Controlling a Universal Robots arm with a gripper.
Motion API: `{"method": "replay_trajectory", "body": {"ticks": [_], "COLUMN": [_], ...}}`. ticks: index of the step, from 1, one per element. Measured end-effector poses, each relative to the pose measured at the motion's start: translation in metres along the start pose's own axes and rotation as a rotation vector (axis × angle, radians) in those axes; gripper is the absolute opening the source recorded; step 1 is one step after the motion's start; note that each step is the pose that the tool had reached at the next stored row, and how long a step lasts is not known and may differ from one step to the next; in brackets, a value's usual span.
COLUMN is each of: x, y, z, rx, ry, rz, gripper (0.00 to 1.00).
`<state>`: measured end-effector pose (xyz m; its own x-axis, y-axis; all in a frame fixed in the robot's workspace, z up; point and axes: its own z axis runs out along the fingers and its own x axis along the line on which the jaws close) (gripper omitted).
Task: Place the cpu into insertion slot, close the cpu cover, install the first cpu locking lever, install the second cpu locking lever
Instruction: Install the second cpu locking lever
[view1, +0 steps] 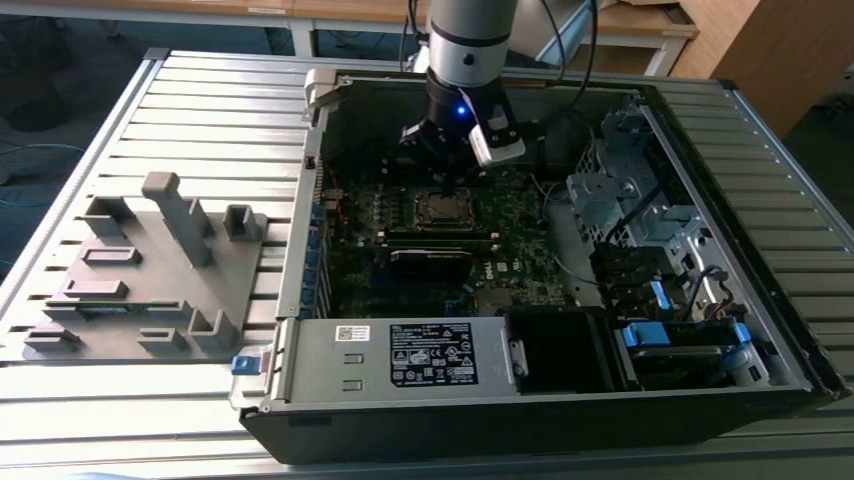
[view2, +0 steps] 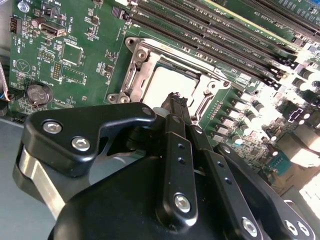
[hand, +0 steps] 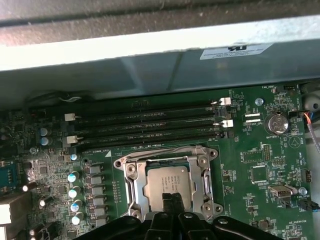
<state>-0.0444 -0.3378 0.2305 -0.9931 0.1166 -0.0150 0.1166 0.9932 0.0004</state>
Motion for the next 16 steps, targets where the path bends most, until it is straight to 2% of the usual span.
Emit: {"method": "replay_trajectory", "body": {"ticks": [16], "x": [-0.0001], "y": [0.0], "z": [-0.0041], "rx": [-0.0003], "ry": [-0.0001], "rz": [0.0], "gripper": [0.11]}}
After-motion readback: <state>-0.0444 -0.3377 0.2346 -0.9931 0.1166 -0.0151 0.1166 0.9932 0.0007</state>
